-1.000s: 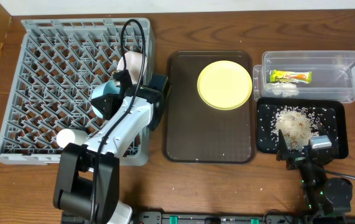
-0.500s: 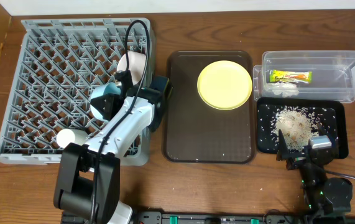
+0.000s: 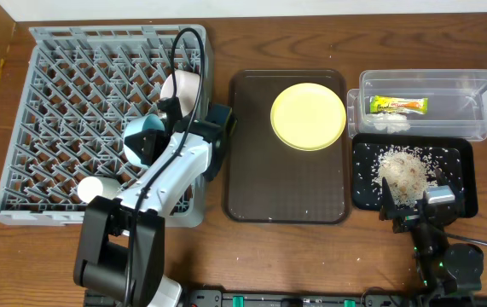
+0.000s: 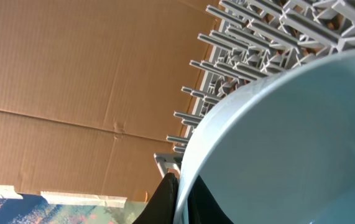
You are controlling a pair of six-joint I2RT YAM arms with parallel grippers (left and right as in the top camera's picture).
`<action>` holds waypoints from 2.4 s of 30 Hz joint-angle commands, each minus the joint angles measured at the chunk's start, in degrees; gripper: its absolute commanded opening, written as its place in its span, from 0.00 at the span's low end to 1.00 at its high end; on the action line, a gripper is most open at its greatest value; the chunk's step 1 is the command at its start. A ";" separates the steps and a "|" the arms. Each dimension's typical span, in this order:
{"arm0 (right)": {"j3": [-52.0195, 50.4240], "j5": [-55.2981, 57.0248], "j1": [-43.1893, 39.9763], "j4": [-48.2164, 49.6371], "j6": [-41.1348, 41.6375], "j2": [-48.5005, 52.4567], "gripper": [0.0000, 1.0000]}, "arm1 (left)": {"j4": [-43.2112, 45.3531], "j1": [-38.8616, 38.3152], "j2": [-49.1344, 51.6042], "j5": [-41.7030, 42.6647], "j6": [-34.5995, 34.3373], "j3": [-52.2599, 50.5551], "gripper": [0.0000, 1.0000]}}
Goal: Sort waste into correct bins and load items into the dishwasher
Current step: 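Place the light-blue bowl in the rack in front of the pink bowl, then release the blue bowl and reach the left gripper to the yellow plate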
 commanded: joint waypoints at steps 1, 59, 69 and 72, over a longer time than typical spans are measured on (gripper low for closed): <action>-0.22 -0.24 0.52 -0.02 0.76 -0.33 0.99 | -1.51 -1.40 0.63 6.47 -1.05 -0.17 0.08; -0.22 -0.22 0.52 -0.02 0.76 -0.33 0.99 | 11.74 -10.75 -18.80 77.37 -3.63 2.49 0.11; -0.22 -0.24 0.52 -0.02 0.76 -0.33 0.99 | 16.17 -11.96 -3.39 73.61 -2.54 -0.33 0.08; -0.22 -0.24 0.52 -0.02 0.76 -0.33 0.99 | 12.22 -10.75 -3.54 67.01 -4.94 -0.33 0.08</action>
